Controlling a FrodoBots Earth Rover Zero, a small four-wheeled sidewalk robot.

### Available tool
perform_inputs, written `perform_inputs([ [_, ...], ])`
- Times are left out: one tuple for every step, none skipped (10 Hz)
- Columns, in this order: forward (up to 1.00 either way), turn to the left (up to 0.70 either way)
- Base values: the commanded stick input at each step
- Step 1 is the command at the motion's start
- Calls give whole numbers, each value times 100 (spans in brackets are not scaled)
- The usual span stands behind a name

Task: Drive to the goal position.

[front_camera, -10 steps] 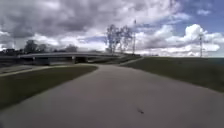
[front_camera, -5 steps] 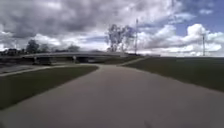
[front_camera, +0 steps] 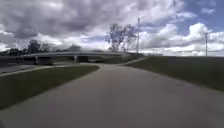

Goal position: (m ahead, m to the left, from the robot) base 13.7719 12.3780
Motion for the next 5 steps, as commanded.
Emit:
perform_inputs([
  [100, 0],
  [100, 0],
  [100, 0],
  [100, 0],
  [100, 0],
])
